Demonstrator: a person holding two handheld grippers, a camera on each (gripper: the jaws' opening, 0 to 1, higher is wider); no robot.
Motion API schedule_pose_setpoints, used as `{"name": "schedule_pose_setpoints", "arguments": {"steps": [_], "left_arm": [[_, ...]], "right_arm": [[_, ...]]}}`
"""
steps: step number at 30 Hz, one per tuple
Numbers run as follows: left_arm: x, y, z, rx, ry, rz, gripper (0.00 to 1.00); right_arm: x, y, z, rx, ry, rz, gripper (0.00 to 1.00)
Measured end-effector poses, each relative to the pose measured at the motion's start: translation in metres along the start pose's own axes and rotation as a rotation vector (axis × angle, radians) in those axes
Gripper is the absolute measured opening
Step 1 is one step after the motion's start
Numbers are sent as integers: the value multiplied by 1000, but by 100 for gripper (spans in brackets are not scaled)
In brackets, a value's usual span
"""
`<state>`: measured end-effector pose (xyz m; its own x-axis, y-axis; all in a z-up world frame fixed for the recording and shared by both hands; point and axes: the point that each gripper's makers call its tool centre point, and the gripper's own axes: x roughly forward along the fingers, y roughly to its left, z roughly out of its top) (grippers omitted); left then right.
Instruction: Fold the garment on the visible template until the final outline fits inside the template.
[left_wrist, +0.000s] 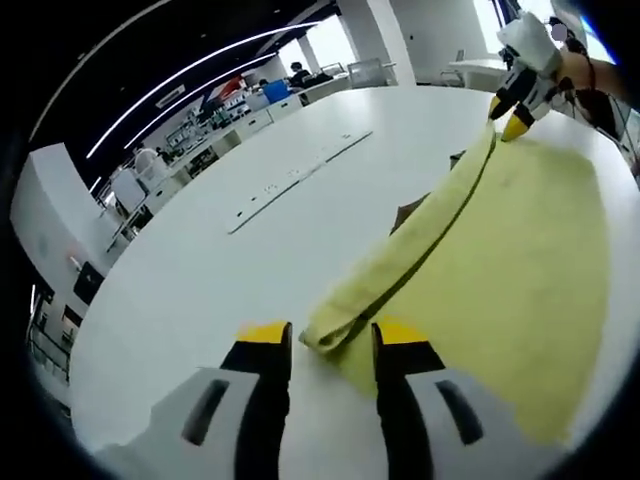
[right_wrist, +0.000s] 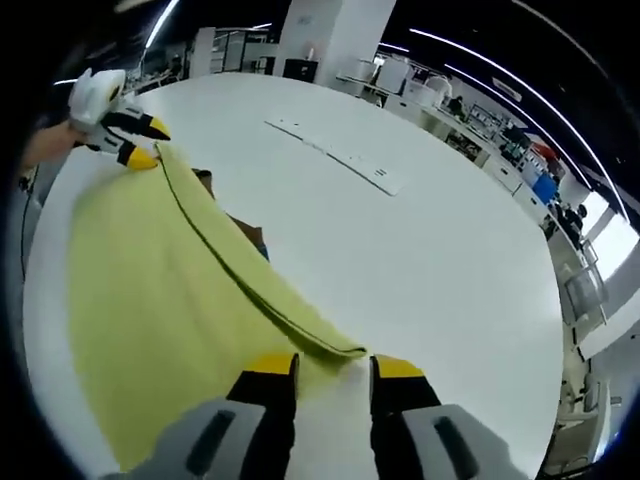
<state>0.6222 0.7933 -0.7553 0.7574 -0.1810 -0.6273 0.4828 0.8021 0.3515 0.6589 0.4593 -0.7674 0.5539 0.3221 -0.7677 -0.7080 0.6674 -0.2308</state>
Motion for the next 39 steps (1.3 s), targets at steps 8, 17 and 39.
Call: {"name": "schedule_pose_setpoints", "arguments": {"steps": [8,17,39], "left_arm": [[8,29,3,-136,0,116,34],[-5,44,2,-239,-3,175,41],[18,37,9,-281,-60,136,41]], "right_arm": [[6,-24,9,111,-46,-99,24],[-3,-32,8,221,-67,-119,24],[-4,-13,10,314,-70,-38,32]]}}
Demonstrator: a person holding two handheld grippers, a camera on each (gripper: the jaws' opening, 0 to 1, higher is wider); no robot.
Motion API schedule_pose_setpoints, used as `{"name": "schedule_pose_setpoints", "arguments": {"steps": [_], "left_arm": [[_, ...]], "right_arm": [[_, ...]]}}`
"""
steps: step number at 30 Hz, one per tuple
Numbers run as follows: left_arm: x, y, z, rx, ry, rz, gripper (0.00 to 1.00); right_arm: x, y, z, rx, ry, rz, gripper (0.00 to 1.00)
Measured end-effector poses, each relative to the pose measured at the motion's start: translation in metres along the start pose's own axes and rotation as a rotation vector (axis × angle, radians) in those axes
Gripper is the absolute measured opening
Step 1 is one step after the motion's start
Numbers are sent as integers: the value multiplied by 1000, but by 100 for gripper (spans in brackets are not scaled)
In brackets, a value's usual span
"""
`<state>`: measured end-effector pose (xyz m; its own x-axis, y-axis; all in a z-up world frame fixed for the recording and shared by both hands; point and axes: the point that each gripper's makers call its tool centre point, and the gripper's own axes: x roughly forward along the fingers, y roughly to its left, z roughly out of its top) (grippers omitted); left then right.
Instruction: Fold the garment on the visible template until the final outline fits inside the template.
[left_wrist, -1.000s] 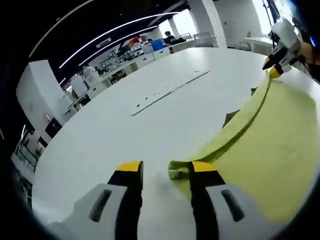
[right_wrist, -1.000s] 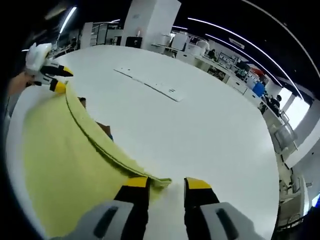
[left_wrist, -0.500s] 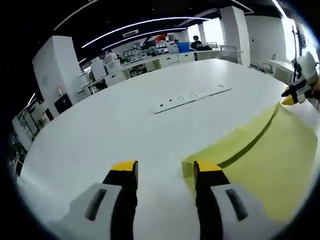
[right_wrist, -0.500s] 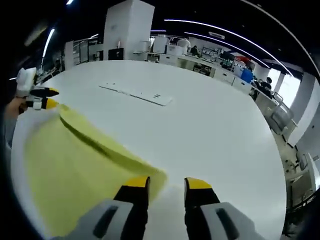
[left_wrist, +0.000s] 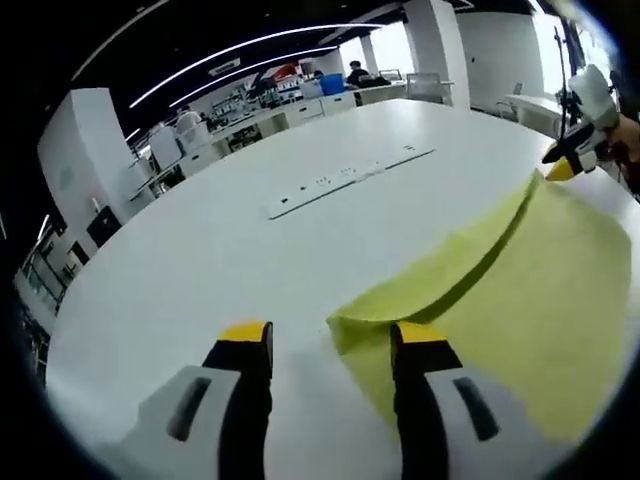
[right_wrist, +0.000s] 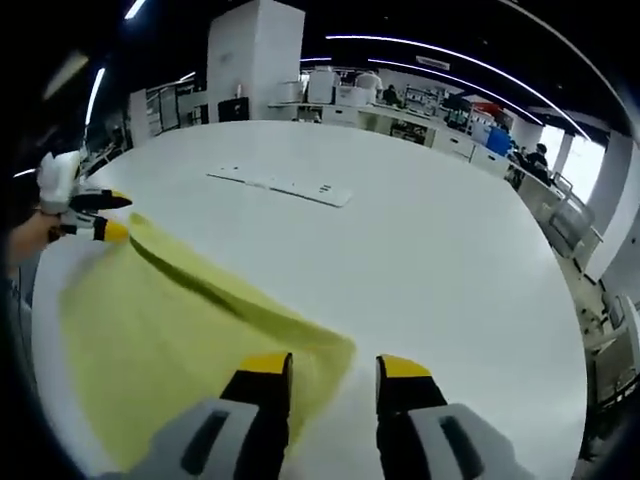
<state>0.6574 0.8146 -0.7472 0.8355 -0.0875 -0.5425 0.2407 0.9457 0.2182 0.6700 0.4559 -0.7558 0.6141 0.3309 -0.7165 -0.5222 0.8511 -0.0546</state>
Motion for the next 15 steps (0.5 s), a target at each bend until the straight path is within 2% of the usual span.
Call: {"name": "schedule_pose_setpoints", "arguments": {"steps": [3,5,10,15], "left_arm": [[3,7,-2,-11,25,26,38],[1,10,0,-3,15,43,38],[-12,5,0,-38,22,0,41],[-39,-1,3,-105,-2,-72,47]], "right_arm": [[-2,-3,-2,12,2,-3,33],[-4,-5,-3,22,1,-7,35],[-12,-1,-2,51,-9,8,36],[-31,12,3,77,-41,52,37]]}}
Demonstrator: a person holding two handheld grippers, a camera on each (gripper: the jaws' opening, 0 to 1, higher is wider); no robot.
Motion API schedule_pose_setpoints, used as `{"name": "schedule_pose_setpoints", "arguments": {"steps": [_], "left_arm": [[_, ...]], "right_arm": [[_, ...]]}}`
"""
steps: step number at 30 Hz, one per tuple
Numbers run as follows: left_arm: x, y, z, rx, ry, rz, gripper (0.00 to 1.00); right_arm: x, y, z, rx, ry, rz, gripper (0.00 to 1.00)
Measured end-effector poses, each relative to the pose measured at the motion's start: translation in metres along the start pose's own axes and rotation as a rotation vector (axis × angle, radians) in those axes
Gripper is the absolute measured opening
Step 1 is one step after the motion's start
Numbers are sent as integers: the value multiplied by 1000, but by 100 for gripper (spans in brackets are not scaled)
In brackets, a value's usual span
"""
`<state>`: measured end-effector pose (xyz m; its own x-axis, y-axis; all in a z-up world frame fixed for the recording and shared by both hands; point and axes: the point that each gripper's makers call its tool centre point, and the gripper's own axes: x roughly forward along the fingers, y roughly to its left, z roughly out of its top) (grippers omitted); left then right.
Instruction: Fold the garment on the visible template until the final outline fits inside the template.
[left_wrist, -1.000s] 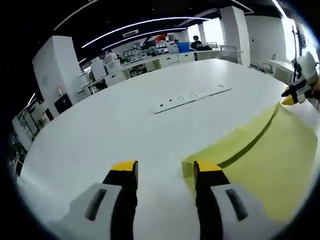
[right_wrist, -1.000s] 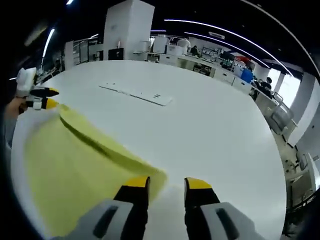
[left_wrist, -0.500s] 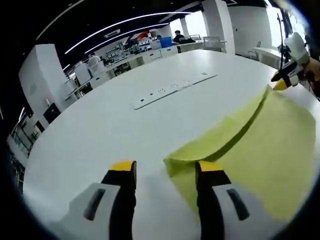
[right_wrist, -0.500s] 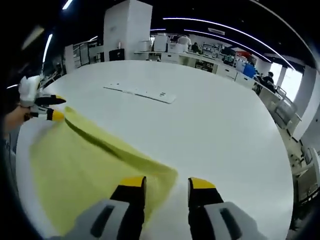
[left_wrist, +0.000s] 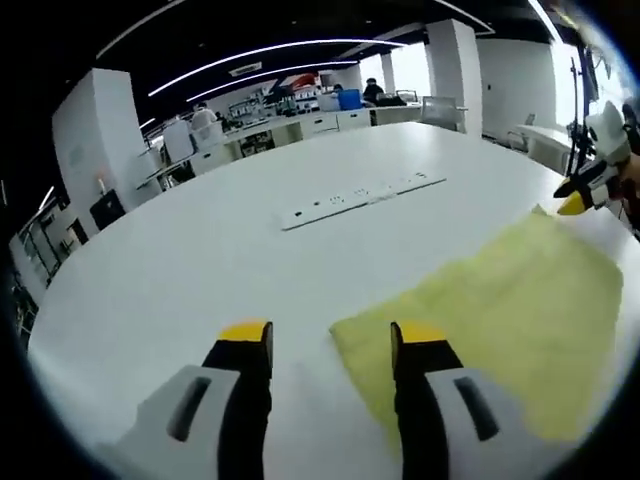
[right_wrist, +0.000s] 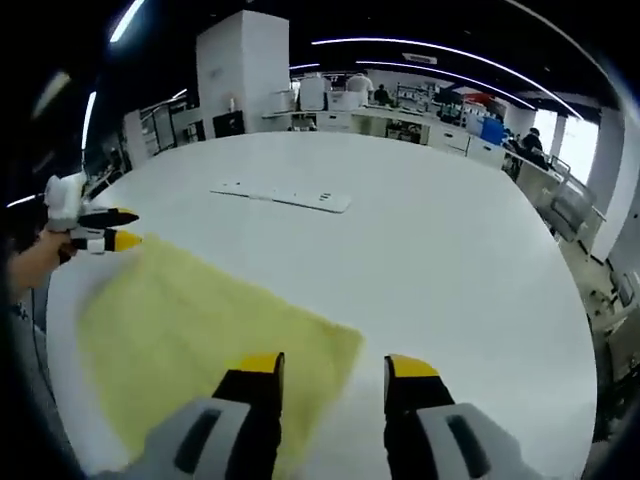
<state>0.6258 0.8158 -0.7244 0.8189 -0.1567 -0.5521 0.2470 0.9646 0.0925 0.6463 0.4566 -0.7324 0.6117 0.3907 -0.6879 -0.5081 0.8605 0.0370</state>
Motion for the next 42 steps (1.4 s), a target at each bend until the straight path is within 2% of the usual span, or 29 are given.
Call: {"name": "schedule_pose_setpoints", "arguments": {"steps": [4,8,12,15,20,24,26,31,36,42], "left_arm": [[-20,-5,-2,-5,-12,-29,51],[-37,-4,-8,31,-13,-35,52],[-57,-14,-15,22,-42,-94,52],[-70,-26,-25,64,-42,-142,54],[-88,-40,-45,25,-34,-206,52],[-99,-49,-61,-15,-8,-231,46],[-104,-55,-72,-3,20,-250,45],[-114,-68,-88,-5,44,-275,43],[-116,-75,-98,-3,67,-274,37],[-119,-73,-111,-41,95,-258,29]], "right_arm": [[-15,10,-5,6,3,33,37],[-30,19,-12,12,6,66,37],[-46,30,-24,12,16,99,37],[-54,35,-35,-16,29,105,37],[-66,46,-50,-27,42,138,37],[-77,59,-64,-31,61,171,37],[-82,64,-72,-33,69,180,37],[-89,69,-89,-15,86,183,35],[-92,76,-102,14,89,188,30],[-91,83,-114,47,87,199,21]]}}
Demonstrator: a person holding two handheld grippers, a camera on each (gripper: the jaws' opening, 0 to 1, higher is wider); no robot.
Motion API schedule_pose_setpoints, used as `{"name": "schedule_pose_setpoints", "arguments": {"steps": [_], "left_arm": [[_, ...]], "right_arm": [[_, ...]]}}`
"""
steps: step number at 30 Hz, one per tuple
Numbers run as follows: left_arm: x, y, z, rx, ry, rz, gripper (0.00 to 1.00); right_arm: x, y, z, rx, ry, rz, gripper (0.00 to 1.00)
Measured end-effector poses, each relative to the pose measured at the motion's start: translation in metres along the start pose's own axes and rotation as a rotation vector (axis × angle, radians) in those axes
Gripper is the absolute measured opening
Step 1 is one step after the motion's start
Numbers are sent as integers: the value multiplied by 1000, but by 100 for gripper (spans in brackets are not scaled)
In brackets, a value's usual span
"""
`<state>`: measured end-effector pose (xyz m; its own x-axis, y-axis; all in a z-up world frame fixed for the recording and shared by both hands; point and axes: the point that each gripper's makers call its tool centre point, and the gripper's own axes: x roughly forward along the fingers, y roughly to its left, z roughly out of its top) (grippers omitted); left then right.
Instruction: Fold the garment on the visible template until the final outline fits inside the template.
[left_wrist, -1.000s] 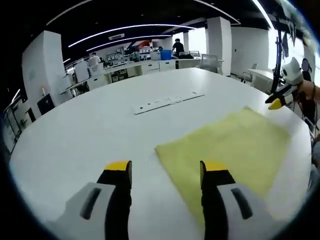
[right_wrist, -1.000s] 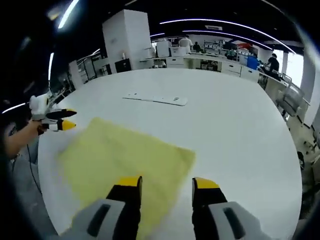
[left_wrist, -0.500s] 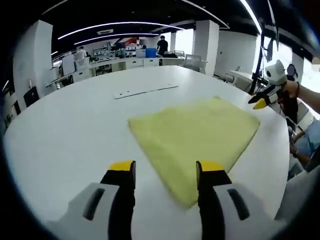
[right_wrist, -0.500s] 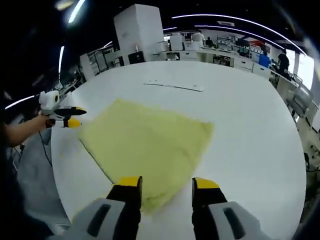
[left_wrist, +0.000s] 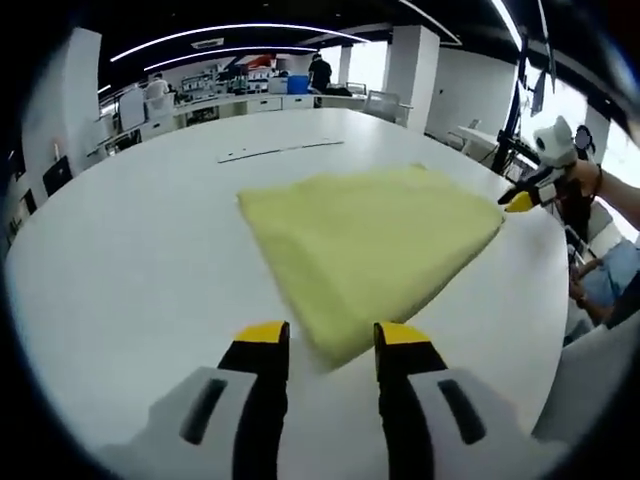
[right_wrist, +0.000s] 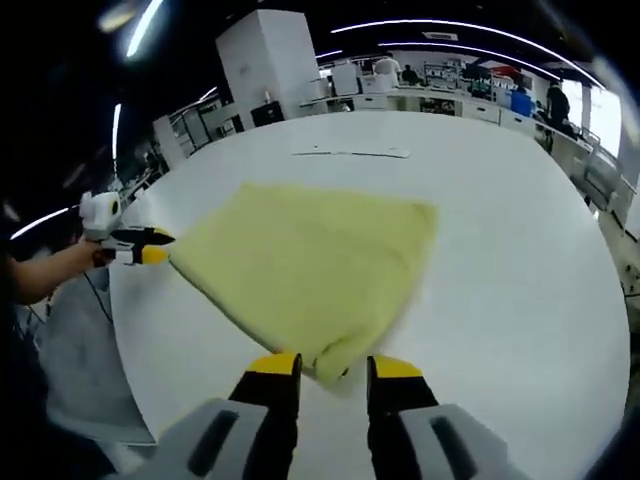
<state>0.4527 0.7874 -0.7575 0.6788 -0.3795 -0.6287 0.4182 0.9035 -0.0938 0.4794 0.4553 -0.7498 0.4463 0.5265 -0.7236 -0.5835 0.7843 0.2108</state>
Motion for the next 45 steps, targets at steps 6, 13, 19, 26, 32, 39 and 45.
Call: {"name": "schedule_pose_setpoints", "arguments": {"steps": [6,13,19,26,32,39,45], "left_arm": [[-2,2,-7,-31,5,5,22],[-1,0,-7,-45,-5,-5,13],[0,-2,-6,-34,0,-8,7],[0,-5,-6,-1,14,-13,2],[0,-3,-5,9,20,-12,0],[-1,-1,-4,12,22,-5,0],[-6,-3,-7,36,36,-8,0]], "right_arm": [[4,4,-9,35,-4,7,12],[7,2,-14,32,-14,-18,7],[6,5,-15,-4,-21,-10,0],[1,4,-12,-62,-27,-8,0],[-7,-6,-9,-109,-27,-44,0],[-11,-13,-13,-66,-26,-49,0],[-13,-9,-25,-89,7,-36,0]]}}
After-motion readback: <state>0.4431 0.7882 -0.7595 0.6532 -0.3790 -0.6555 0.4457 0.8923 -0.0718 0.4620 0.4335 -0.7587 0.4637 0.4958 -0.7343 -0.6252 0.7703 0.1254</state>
